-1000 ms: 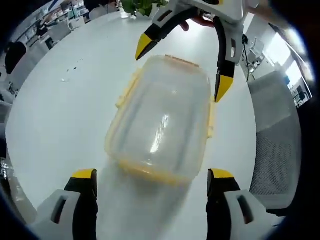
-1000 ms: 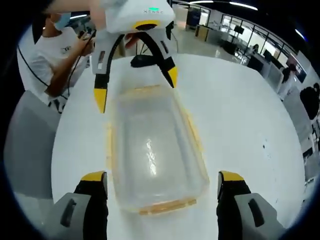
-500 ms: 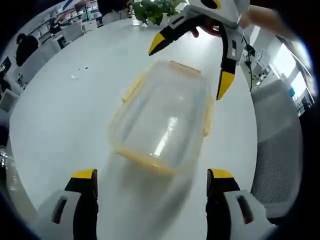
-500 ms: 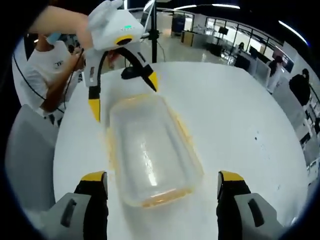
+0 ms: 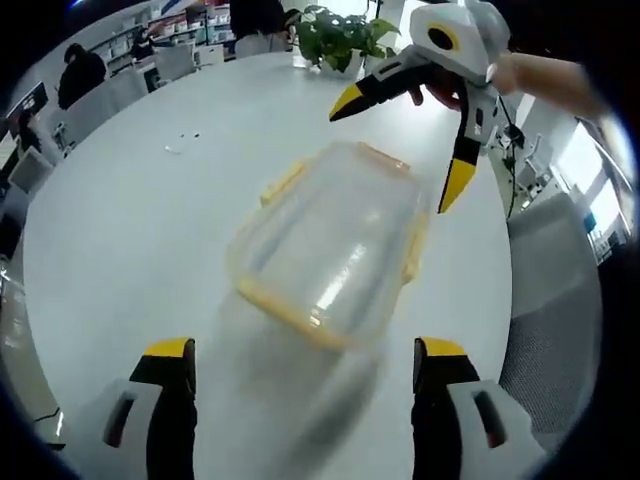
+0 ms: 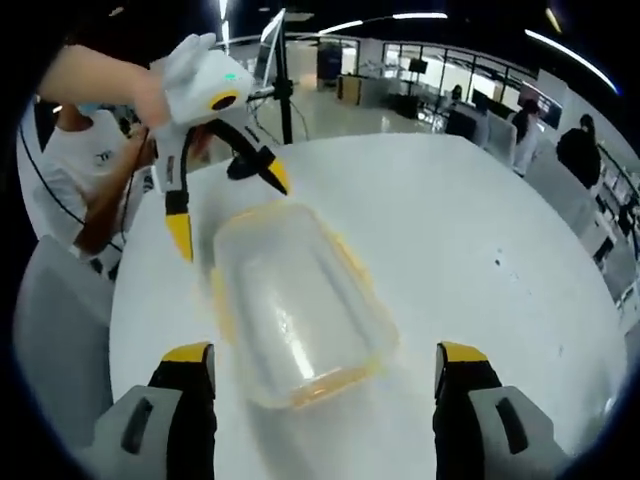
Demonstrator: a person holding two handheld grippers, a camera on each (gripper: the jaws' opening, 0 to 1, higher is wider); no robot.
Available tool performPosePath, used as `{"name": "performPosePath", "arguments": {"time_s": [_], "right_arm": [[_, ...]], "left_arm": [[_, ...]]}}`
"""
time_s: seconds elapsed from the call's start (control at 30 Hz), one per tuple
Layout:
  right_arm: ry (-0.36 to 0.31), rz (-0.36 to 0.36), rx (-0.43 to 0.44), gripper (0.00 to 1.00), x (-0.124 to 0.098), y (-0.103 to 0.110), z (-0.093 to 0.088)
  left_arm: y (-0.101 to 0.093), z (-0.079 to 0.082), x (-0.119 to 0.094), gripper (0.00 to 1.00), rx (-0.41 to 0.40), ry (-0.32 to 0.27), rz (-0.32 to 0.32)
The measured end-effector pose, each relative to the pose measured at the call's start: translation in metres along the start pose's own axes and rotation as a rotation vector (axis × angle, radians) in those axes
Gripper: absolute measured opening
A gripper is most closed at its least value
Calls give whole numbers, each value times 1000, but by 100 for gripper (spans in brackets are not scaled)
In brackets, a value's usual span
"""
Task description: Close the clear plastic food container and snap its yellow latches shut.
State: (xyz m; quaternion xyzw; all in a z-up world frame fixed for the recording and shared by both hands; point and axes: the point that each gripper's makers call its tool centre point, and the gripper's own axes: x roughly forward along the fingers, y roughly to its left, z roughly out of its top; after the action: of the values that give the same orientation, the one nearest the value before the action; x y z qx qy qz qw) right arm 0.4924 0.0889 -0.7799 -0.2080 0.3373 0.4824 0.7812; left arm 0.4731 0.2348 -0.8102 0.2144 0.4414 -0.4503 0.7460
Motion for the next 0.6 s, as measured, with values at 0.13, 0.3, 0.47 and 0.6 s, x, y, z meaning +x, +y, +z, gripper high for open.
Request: {"name": "performPosePath", "arguments": {"time_s": [0.13,0.3,0.47,0.6], "right_arm": [[-42,-13,47,92,-3,-1,4],[-69,-29,57,92,-5,2,5],[-92,-43,62,91,-7,5,7],[-117,-60,81,91,-12,4,7]], "left_arm": [[1,1,-1,90,-30,-34,4],[3,4,-1,90,-70,-76,19],[2,7,-2,91,-106,-117,23],[2,7,-4,91,-131,-144,29]]}}
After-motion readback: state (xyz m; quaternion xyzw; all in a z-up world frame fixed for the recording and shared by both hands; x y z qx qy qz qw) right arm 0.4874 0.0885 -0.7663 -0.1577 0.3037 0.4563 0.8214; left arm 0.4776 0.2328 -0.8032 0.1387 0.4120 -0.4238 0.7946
